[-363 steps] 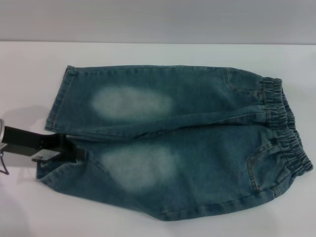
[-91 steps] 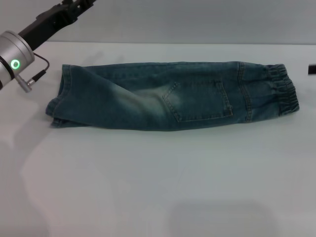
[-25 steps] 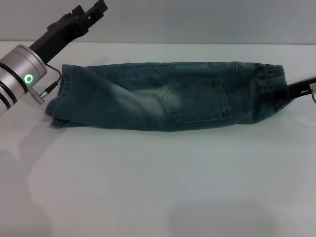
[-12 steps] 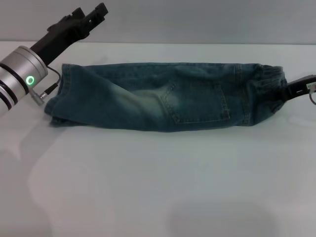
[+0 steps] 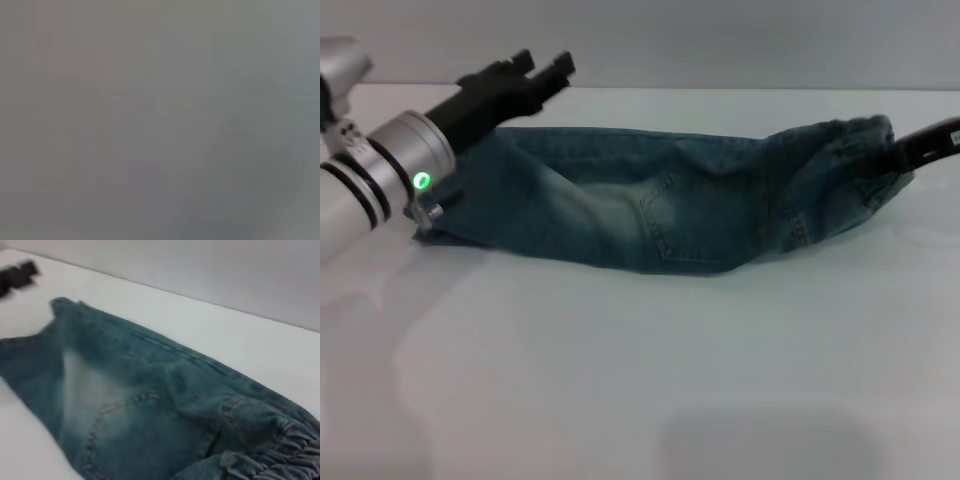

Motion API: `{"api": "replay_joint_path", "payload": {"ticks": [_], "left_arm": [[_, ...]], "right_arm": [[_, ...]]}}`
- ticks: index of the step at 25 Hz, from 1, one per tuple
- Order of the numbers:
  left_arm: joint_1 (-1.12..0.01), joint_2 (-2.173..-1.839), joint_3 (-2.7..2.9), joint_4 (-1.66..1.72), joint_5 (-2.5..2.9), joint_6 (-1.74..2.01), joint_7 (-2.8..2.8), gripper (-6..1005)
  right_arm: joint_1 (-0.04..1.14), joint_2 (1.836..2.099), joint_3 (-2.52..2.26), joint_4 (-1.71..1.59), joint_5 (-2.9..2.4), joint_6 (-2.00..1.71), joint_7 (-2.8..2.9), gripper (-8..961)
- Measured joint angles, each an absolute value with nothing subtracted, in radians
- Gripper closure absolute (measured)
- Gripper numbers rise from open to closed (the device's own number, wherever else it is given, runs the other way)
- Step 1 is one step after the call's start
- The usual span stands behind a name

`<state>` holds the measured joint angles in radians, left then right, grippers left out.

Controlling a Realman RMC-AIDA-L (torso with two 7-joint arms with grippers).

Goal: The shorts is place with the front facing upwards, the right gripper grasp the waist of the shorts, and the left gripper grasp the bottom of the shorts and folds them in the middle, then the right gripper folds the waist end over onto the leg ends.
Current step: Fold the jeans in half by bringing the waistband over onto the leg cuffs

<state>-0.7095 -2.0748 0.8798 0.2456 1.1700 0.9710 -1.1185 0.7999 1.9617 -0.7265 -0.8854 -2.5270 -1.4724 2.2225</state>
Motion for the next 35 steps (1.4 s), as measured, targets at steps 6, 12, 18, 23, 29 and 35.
{"api": "replay_joint_path", "payload": {"ticks": [6,12,18,23,29,35], "left_arm": [[-0.76,-2.078,0.926,0.175,1.169,0.932,-1.028,350],[-0.805,-2.078,0.927,0.098,1.169,0.907,-0.946,351],[-0.809,-2.078,0.942,0.081,1.175,0.903,-0.929,351],[-0.812,-2.078,0.955,0.056,1.177,0.897,-0.894,351],[-0.817,-2.078,0.981,0.047,1.178,0.875,-0.859,351],[-0.824,-2.078,1.007,0.022,1.188,0.867,-0.838,351]], "right_arm": [[0.847,1.956,-0.733,-0.934,-2.525,-1.585,2.247,944],[0.891,1.952,-0.727,-0.983,-2.509,-1.664,2.255,945],[0.91,1.944,-0.72,-1.045,-2.476,-1.719,2.273,945],[0.92,1.919,-0.704,-1.055,-2.397,-1.766,2.287,945],[0.934,1.883,-0.695,-1.061,-2.31,-1.827,2.308,944],[0.947,1.878,-0.69,-1.1,-2.306,-1.852,2.324,944]]}}
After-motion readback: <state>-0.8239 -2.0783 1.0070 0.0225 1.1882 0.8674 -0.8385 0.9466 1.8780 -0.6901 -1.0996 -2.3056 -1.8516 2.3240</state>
